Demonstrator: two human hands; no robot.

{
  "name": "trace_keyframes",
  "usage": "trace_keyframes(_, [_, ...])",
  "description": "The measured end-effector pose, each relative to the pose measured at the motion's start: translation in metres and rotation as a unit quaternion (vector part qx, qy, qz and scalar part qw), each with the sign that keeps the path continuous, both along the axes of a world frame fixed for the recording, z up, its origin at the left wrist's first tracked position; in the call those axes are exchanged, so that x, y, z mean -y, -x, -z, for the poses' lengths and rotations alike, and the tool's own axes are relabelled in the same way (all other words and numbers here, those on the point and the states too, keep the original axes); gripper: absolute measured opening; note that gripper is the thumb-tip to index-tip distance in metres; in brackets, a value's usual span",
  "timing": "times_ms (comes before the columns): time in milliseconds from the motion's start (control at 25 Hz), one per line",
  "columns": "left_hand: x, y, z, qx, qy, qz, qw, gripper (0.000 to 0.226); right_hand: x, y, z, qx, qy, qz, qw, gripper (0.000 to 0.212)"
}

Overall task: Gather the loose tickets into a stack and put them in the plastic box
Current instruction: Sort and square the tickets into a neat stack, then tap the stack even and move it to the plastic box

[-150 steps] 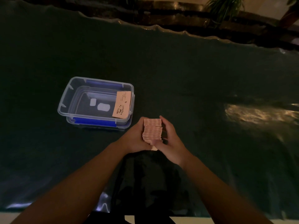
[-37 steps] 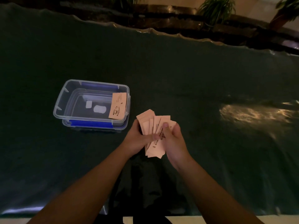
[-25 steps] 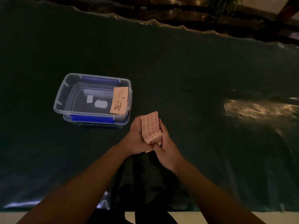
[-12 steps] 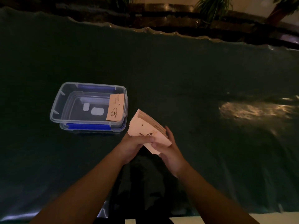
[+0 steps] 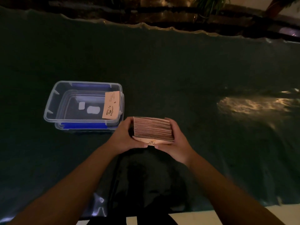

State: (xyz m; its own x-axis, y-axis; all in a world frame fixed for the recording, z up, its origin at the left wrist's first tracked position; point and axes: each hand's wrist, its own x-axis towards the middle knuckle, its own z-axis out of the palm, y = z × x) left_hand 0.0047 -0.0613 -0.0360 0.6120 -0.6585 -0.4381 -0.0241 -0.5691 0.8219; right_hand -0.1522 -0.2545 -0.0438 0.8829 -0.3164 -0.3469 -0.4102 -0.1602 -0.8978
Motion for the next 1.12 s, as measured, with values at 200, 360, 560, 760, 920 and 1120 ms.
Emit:
trace_keyframes(200, [0.002,0.011,0.021,0.133,-0.074,0.038,0.988,0.112,-0.002,0.0,0.017,-0.084,0.127,-0.047,0.987,0.121])
trace_keyframes(360, [0.003,0.011,0.034,0.156,-0.114,0.059,0.979,0.132,0.001,0.005,0.027,-0.122,0.231,-0.075,0.962,0.129])
trace_keyframes(560, [0.008,0.013,0.037,0.163,-0.142,0.073,0.974,0.128,-0.005,-0.002,0.037,-0.091,0.28,-0.069,0.953,0.119])
trace_keyframes(760, [0.005,0.009,0.027,0.185,-0.102,0.077,0.974,0.096,0.003,0.0,0.035,-0.086,0.296,-0.071,0.949,0.1])
trace_keyframes(920, [0.007,0.006,0.024,0.17,-0.095,0.072,0.978,0.103,0.005,-0.003,0.031,-0.08,0.316,-0.073,0.942,0.096])
trace_keyframes(1120, [0.007,0.006,0.028,0.157,-0.121,0.11,0.974,0.113,0.003,-0.003,0.03,-0.097,0.315,-0.081,0.941,0.095])
